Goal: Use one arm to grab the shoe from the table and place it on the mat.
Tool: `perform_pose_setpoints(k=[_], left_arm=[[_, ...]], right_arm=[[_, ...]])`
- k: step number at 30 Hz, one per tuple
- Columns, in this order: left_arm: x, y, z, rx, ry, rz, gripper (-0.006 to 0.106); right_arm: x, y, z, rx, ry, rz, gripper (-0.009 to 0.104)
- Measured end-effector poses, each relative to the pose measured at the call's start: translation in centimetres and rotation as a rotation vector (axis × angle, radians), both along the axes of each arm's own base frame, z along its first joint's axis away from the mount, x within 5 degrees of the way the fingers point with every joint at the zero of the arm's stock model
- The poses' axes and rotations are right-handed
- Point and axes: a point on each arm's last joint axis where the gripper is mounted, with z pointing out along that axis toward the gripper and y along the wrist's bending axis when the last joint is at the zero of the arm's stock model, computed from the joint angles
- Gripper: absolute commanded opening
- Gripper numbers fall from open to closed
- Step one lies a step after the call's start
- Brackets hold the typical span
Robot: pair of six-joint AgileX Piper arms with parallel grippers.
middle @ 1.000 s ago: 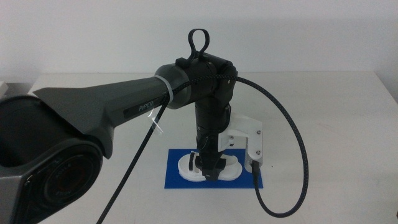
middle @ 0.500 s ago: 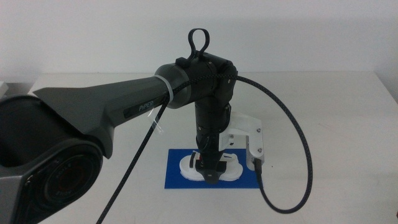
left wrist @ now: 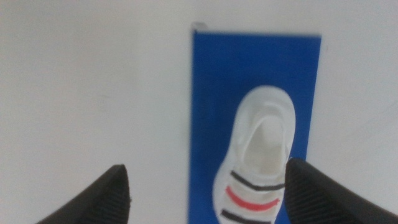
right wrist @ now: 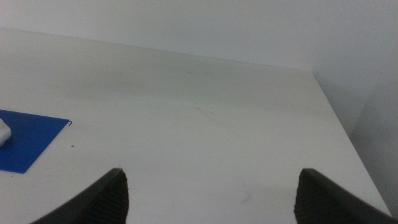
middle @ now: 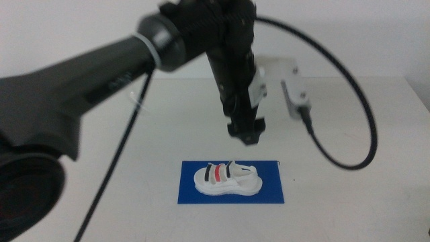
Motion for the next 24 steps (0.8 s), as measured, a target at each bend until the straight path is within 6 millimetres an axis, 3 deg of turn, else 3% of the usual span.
perform_pose_setpoints(k=[8,13,20,24], left_arm=[[-2.2,1.9,7.3,-0.103,-0.127,0.013,0.083],[-3.6,4.3,11.3,-0.187,-0.168,0.159,0.089],[-5.9,7.3,14.8,-0.263,-0.199,0.377,0.093],[-8.7,10.5,16.1,-0.314,-0.195,0.616,0.093]], right_arm=[[0.0,0.0,0.0,0.0,0.0,0.0,0.078],[0.0,0.0,0.0,0.0,0.0,0.0,0.078],[0.0,0.0,0.0,0.0,0.0,0.0,0.078],[0.0,0.0,0.0,0.0,0.0,0.0,0.078]])
